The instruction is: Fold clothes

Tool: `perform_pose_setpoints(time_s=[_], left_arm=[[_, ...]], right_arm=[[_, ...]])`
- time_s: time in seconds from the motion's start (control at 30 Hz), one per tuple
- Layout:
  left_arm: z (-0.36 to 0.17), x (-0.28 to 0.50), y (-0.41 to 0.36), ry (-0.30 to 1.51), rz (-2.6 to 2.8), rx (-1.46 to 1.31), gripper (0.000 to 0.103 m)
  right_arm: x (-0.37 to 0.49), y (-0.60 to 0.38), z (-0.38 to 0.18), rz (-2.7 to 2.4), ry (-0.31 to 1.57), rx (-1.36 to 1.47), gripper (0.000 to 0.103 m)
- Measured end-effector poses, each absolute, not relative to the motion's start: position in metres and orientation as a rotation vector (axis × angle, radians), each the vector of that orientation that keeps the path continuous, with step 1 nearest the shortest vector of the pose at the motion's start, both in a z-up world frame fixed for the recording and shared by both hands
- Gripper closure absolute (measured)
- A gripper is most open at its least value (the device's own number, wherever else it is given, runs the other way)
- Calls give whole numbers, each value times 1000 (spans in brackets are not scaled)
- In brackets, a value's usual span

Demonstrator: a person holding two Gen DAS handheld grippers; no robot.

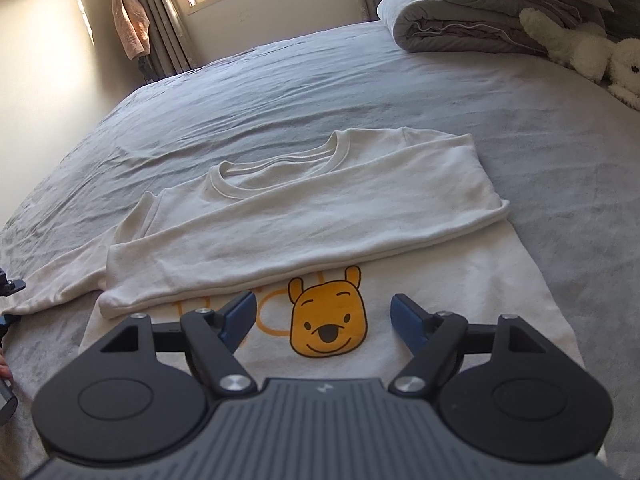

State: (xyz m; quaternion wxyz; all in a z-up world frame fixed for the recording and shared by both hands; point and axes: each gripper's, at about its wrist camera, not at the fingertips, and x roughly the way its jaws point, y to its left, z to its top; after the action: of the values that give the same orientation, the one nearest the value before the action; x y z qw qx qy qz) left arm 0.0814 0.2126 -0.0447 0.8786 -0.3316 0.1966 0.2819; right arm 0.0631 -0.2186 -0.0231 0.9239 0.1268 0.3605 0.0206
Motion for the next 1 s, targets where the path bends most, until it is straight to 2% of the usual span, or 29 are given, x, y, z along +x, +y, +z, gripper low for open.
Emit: perform_pose_setpoints(time_s=[0.03,0.13,0.5,1.0], left_arm=[[-46,81,214,403,595,-697,92],[-48,78,218,388,585,-731,98],[-13,78,187,290,436,-658,99],[54,90,87,232,82,-590,99]], right_arm=[[63,-219,-23,46,736,264,26],[63,-223,-22,58,723,273,26],[65,-233,-21,96,688,315,26],[64,-240,-18,122,662,338,25]])
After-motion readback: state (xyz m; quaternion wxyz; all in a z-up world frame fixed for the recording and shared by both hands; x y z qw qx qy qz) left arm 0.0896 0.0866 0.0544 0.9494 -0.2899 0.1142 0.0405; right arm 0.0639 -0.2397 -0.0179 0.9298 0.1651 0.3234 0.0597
